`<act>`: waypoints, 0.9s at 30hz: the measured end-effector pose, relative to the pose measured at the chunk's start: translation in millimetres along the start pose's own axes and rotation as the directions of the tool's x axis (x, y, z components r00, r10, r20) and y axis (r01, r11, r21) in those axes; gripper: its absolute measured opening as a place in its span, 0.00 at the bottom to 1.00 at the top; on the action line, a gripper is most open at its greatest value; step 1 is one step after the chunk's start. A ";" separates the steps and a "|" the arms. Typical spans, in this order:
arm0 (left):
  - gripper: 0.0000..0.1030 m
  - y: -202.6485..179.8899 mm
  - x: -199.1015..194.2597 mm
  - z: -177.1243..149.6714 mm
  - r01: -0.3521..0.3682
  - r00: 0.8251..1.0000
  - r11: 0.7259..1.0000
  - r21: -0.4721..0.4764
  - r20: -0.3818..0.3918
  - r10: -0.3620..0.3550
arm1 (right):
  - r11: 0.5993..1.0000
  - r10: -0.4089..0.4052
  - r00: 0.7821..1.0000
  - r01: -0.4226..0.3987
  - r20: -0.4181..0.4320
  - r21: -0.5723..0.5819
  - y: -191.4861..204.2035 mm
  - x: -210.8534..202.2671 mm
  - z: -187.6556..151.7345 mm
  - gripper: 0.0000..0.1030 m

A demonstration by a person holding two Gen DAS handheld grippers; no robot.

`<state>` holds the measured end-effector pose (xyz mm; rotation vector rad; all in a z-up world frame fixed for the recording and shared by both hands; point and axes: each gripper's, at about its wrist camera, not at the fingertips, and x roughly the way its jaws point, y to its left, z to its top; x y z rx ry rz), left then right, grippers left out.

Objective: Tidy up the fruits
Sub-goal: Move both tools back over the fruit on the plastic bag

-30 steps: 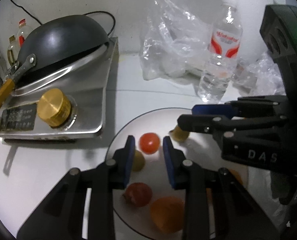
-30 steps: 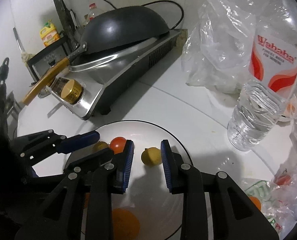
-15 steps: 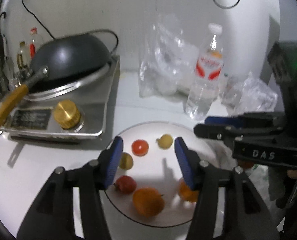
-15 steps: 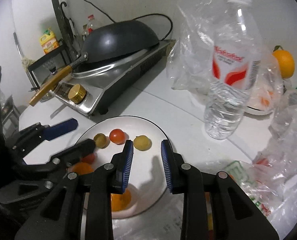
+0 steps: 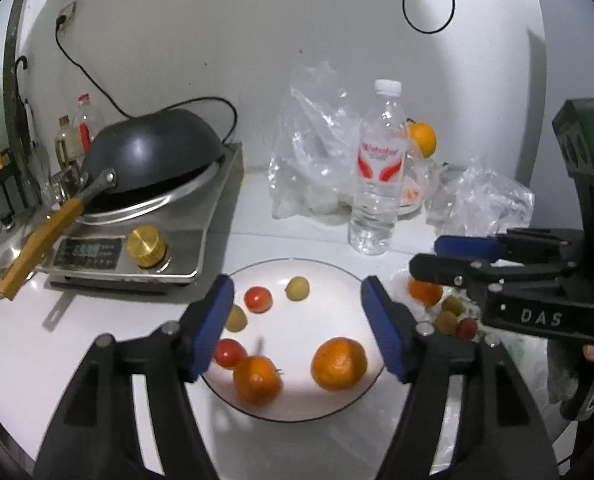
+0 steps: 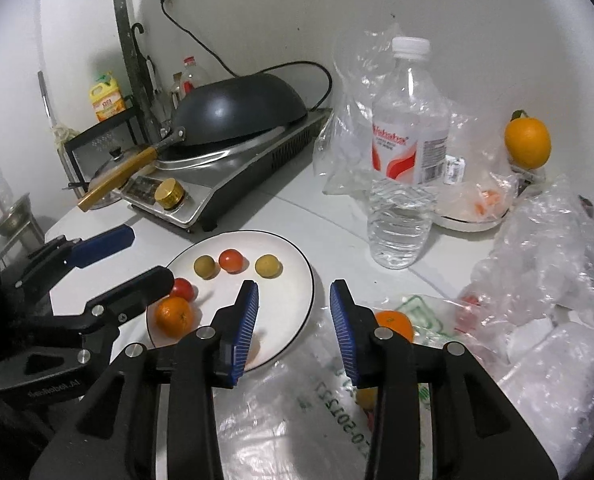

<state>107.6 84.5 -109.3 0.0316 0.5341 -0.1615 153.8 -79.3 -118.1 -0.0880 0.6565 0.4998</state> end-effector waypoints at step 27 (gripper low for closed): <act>0.73 -58.1 -29.6 -0.8 0.026 0.993 0.999 -0.023 0.120 -0.023 | 0.998 -0.047 0.998 0.048 0.037 -0.029 -34.7 -54.7 -31.1 0.39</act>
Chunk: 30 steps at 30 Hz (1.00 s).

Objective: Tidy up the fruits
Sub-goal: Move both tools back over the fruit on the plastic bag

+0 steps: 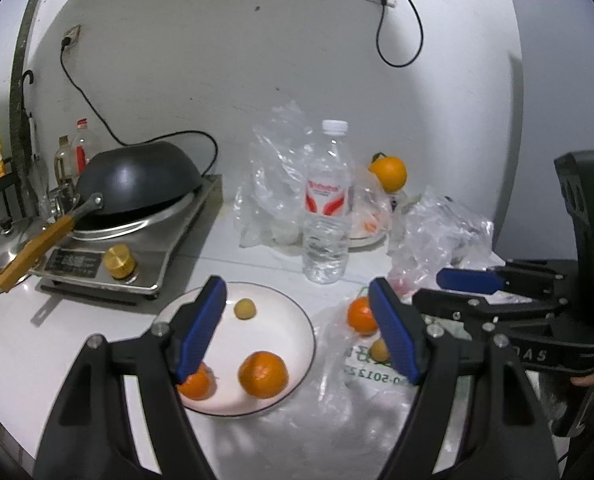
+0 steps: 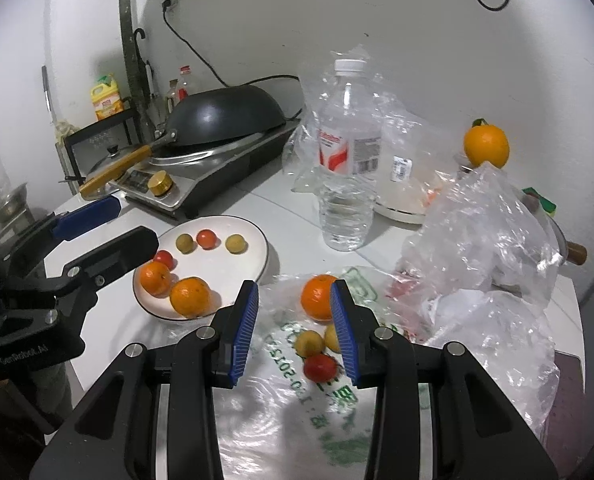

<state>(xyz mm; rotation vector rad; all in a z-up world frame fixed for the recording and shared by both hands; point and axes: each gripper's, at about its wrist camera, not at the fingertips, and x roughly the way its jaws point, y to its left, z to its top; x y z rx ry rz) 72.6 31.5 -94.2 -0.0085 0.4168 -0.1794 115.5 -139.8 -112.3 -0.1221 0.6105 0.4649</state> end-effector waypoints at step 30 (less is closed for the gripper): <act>0.73 -54.8 35.1 -25.3 0.065 0.995 0.990 0.128 -0.089 -0.053 | 0.994 -0.075 0.995 0.079 -0.063 0.079 -57.7 1.7 -38.1 0.39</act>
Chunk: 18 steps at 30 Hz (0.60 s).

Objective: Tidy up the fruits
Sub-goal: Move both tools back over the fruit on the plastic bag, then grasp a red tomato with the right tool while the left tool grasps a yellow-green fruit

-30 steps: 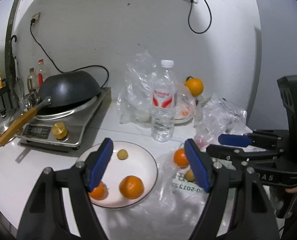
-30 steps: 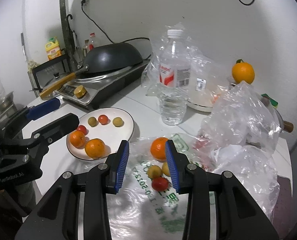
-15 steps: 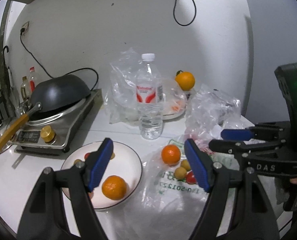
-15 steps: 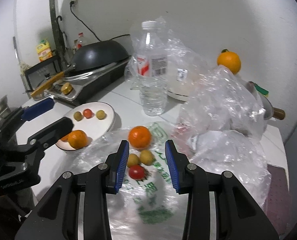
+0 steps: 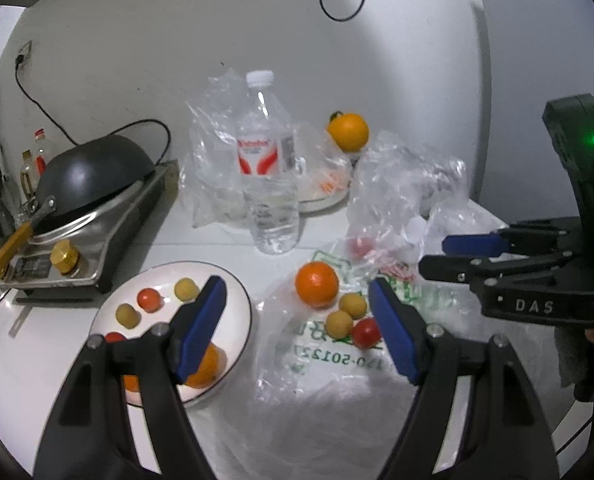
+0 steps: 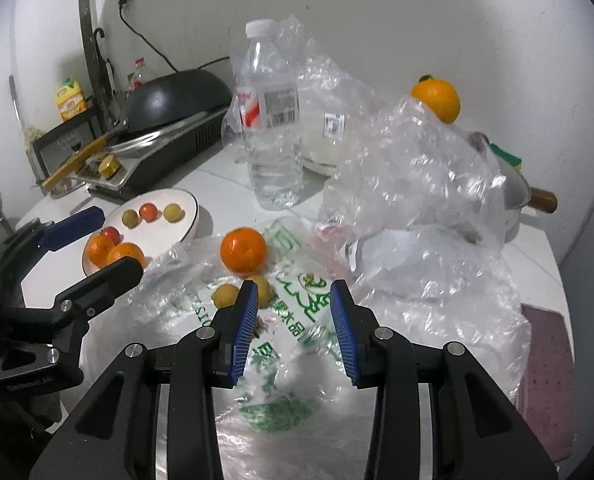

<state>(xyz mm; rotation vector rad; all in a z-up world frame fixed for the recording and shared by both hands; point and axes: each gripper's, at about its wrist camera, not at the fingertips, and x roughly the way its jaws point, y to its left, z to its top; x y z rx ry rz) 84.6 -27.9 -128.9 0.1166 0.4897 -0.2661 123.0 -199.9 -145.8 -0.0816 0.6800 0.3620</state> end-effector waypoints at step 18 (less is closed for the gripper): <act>0.73 10.3 18.2 -12.9 0.000 0.997 1.000 -0.002 -0.071 -0.001 | 0.994 0.104 0.982 -0.109 -0.160 -0.027 29.9 58.6 -10.8 0.38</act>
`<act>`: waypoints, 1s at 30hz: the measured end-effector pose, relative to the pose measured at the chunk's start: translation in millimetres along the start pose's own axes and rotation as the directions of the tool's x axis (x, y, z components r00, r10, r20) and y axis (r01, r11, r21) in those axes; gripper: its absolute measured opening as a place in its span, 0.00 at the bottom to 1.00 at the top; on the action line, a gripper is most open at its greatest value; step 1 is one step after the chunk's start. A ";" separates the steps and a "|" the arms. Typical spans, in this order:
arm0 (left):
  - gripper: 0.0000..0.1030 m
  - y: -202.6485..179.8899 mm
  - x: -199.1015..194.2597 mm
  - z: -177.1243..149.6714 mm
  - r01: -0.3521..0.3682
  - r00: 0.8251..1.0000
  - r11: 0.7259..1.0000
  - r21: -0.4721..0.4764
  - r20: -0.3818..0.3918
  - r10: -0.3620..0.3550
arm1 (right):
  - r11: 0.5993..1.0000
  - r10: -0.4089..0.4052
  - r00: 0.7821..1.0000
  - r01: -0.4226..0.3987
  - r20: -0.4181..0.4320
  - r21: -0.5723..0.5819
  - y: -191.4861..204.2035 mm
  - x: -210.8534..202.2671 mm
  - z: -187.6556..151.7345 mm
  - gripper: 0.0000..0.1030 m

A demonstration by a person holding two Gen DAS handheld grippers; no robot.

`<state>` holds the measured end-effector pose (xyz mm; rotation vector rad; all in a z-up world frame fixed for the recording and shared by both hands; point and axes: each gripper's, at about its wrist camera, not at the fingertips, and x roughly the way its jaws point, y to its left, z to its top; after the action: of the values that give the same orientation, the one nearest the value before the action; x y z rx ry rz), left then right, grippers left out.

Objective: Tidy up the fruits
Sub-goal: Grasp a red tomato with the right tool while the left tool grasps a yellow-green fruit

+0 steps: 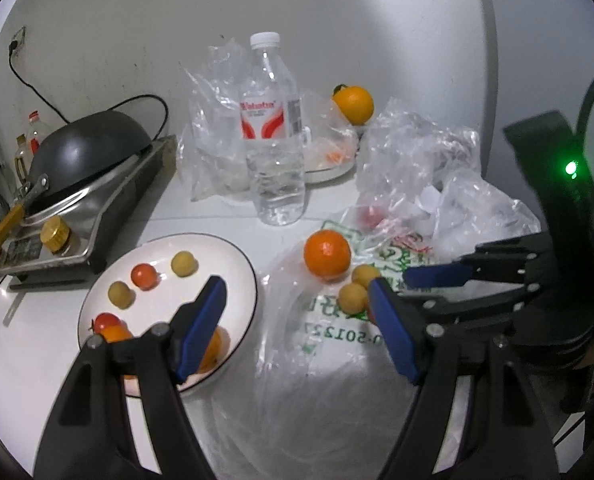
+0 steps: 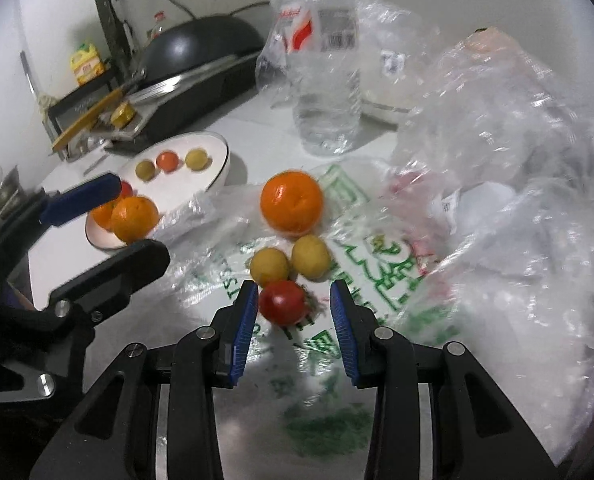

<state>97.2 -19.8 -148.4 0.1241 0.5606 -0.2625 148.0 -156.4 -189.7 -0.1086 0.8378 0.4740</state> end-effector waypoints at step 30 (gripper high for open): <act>0.50 -40.1 52.2 4.3 0.065 0.986 0.994 0.084 -0.161 -0.051 | 0.997 -0.066 0.994 0.062 0.082 0.044 -46.8 -24.6 -1.2 0.32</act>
<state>130.7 -70.2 -174.8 0.2167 0.7115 -0.3365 154.0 -207.3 -176.6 -0.0770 0.7595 0.3980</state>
